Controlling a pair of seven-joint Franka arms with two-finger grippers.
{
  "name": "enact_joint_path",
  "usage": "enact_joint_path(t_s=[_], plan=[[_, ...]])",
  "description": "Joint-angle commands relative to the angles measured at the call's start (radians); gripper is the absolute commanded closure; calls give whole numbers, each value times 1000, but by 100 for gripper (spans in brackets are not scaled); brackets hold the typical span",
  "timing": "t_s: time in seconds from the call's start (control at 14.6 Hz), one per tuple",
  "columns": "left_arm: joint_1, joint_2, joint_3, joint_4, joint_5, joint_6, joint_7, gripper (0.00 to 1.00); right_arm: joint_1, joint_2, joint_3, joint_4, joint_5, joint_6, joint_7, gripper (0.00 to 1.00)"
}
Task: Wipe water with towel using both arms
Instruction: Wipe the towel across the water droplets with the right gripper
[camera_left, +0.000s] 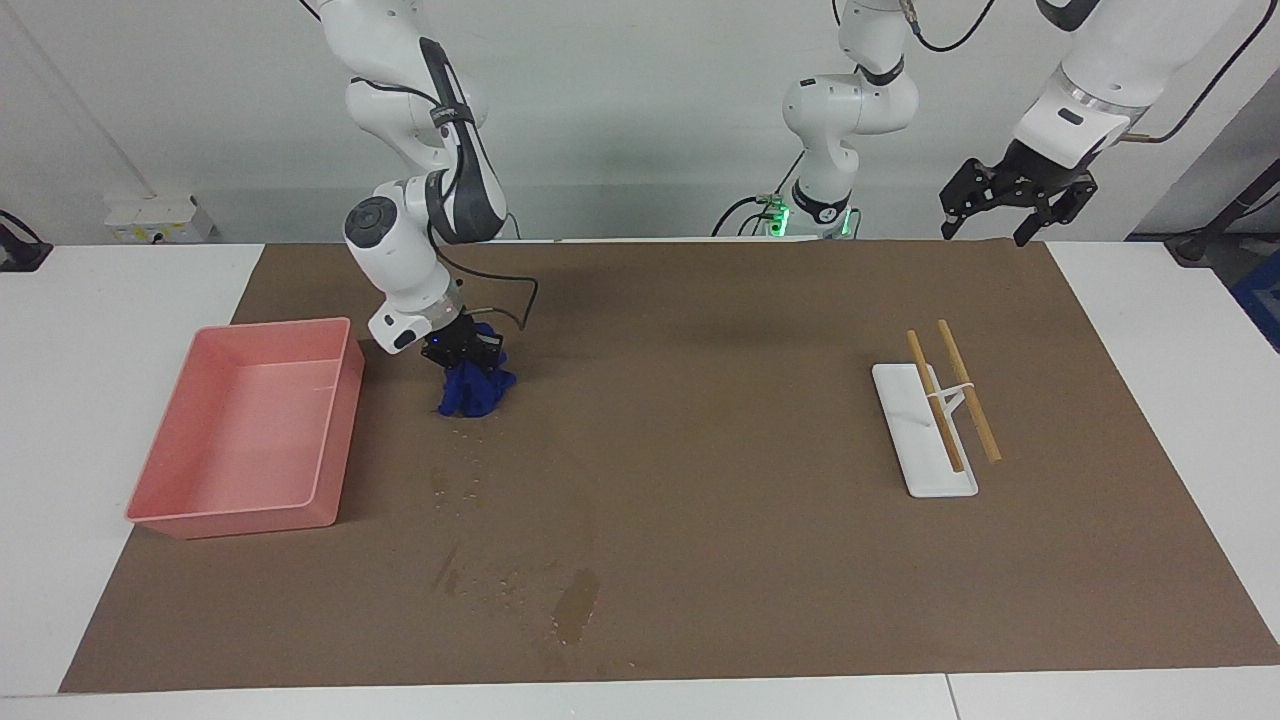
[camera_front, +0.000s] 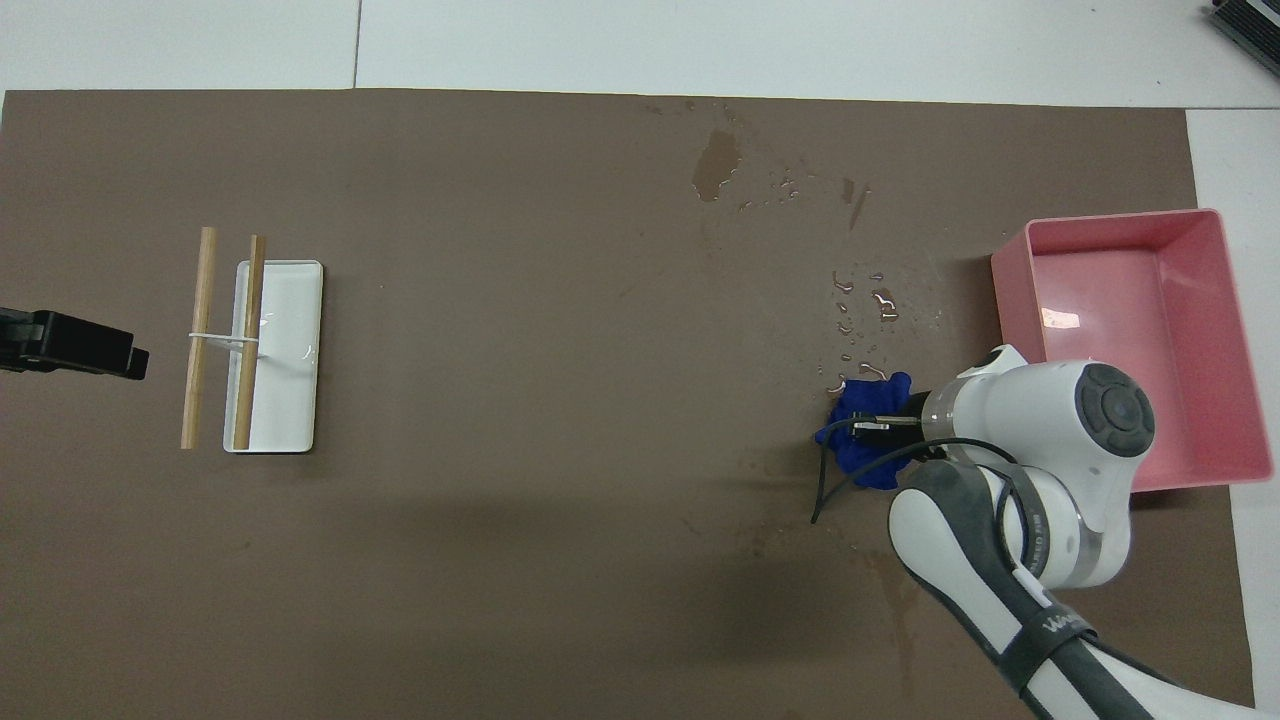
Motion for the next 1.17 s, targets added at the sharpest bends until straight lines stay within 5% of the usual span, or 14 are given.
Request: enact_joint_path(t_s=[0.0,0.41,1.1], plan=[[-11,-17,-5,-30,55,9,1,0,-70,7,6,10,-24,23,-92,100],[0,-19,-14,-36,57,30,4,0,-74,121,5,120,-25,101,-133,100],[1,-25,-12,-43,57,16,2,0,-51,475,6,495,-63,224,-139,100]])
